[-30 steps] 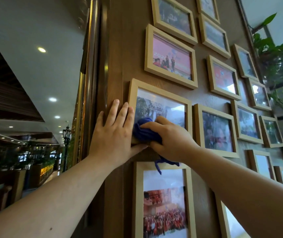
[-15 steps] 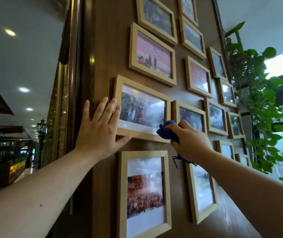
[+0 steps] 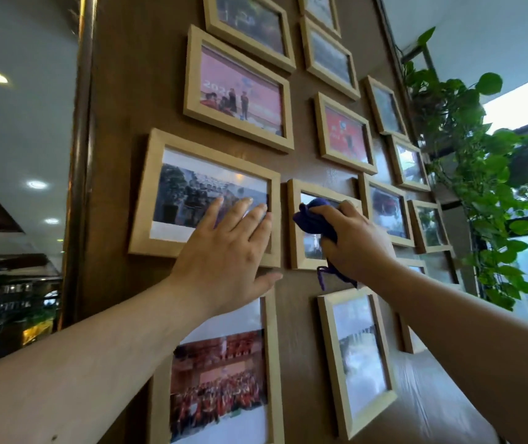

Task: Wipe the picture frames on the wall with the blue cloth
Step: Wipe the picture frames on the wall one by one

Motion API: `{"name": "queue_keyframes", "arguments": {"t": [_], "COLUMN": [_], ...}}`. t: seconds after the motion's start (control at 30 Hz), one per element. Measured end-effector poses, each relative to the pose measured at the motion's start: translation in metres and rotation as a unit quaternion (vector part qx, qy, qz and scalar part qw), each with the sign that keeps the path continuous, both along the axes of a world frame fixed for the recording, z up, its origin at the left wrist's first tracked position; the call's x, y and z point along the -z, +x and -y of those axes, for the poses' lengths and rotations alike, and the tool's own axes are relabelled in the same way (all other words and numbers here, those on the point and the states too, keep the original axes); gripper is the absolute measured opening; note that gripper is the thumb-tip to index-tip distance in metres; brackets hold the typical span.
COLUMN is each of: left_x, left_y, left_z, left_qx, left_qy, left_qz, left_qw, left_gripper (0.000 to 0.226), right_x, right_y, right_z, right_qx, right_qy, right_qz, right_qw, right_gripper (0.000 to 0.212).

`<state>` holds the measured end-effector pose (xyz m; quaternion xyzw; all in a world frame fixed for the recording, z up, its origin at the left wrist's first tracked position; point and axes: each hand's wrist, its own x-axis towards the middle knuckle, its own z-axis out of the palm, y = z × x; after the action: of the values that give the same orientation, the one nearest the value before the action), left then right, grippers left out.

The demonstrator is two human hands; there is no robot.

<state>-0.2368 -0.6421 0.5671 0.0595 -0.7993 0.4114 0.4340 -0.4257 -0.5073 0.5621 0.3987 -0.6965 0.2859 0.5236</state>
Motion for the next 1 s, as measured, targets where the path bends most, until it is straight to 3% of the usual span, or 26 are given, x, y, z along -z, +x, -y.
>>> {"name": "queue_keyframes", "arguments": {"t": [0.37, 0.6, 0.77, 1.0], "left_x": [-0.013, -0.011, -0.005, -0.006], "left_y": [-0.111, -0.139, -0.141, -0.142], "left_z": [-0.023, -0.019, -0.016, -0.014], "left_qx": [-0.112, -0.196, -0.194, -0.176], "left_qy": [-0.002, -0.008, -0.005, -0.006], "left_qz": [-0.043, -0.049, -0.045, -0.051], "left_qw": [0.993, 0.979, 0.98, 0.983], "left_gripper": [0.089, 0.104, 0.1, 0.102], "right_x": [-0.033, -0.048, -0.043, -0.021], "right_y": [-0.111, -0.113, -0.133, -0.203], "right_z": [0.024, 0.044, 0.034, -0.003], "right_qx": [-0.083, -0.111, -0.061, 0.047], "right_qy": [-0.04, -0.002, 0.012, -0.02], "right_qz": [-0.008, -0.075, -0.093, 0.033], "right_qw": [0.996, 0.991, 0.994, 0.998], "right_gripper": [0.048, 0.051, 0.051, 0.044]}}
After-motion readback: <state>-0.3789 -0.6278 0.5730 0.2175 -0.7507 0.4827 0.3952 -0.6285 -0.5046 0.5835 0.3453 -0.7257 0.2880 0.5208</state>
